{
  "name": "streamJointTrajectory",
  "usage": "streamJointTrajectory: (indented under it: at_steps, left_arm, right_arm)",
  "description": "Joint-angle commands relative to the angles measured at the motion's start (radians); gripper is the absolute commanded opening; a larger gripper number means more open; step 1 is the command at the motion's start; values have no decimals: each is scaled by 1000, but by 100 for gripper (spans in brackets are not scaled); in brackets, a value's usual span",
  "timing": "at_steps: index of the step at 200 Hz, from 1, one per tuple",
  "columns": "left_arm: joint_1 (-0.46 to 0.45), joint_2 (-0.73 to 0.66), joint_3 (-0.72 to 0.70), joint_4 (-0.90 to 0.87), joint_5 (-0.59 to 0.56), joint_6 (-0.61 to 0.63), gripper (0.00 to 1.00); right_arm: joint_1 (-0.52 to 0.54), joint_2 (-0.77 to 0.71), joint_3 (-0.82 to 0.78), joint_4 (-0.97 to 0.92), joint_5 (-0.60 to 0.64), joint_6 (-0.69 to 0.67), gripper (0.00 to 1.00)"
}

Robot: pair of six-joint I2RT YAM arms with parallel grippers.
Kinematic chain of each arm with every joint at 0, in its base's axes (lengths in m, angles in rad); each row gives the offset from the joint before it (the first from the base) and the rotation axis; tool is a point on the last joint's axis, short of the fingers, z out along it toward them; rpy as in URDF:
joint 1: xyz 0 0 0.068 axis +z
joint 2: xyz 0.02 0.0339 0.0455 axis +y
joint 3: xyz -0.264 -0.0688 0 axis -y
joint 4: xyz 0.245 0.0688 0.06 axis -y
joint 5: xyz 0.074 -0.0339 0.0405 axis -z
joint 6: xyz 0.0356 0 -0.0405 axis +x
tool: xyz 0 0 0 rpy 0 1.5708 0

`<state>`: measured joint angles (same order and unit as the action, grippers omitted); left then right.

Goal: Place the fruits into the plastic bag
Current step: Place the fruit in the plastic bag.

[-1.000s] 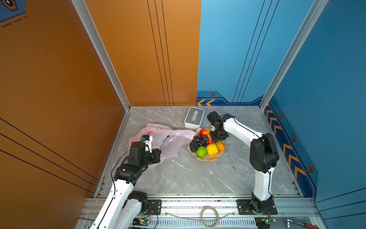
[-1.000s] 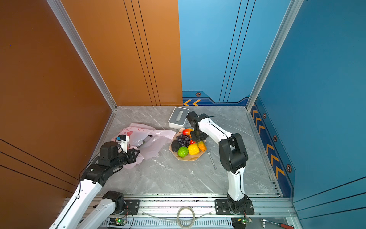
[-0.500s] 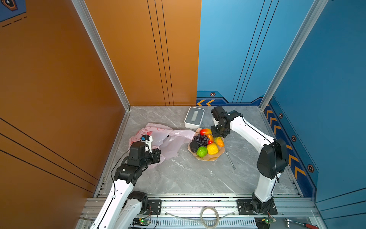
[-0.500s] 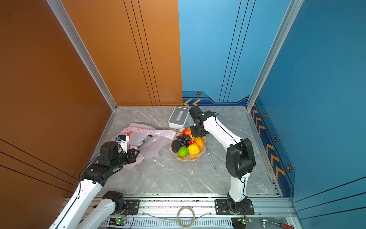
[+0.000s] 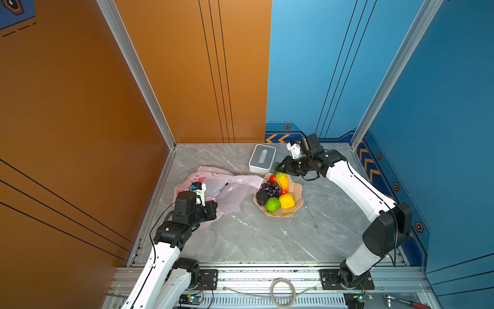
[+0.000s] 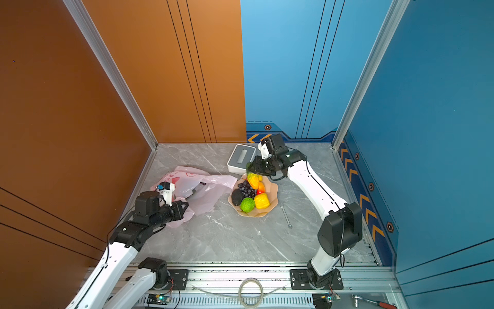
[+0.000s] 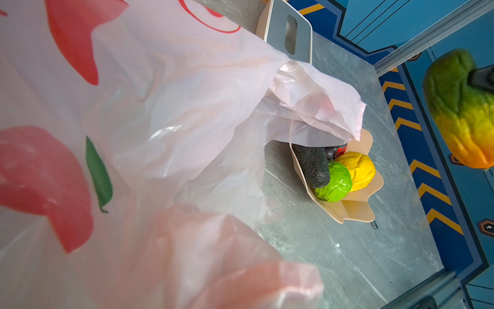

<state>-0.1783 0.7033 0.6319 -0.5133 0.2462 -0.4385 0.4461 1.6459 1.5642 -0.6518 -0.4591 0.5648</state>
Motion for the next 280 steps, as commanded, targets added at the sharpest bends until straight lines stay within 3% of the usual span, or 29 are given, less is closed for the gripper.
streamJointTrajectory:
  at_steps: [1,47,99,163,212,280]
  left_arm:
    - [-10,-7,4,-11,-13,-6,0]
    - [-17,-13,4,-13,-16,-6,0]
    - [-32,-27,5,-20,-30,-5,0]
    - [-42,-39,6,-25,-39,-3,0]
    - [-51,-39,6,-25,-43,-3,0]
    - [-73,-36,7,-29,-50,-3,0]
  right_arm:
    - [35,-30,-67,242,-157,175,19]
    - [149,-4,-159,554,-236,384,19]
    - [290,129,-169,717,-243,487,19]
    - [336,278,-128,727,-239,508,19]
    - [338,393,-10,594,-205,466,19]
    - [341,535,143,586,-98,555,19]
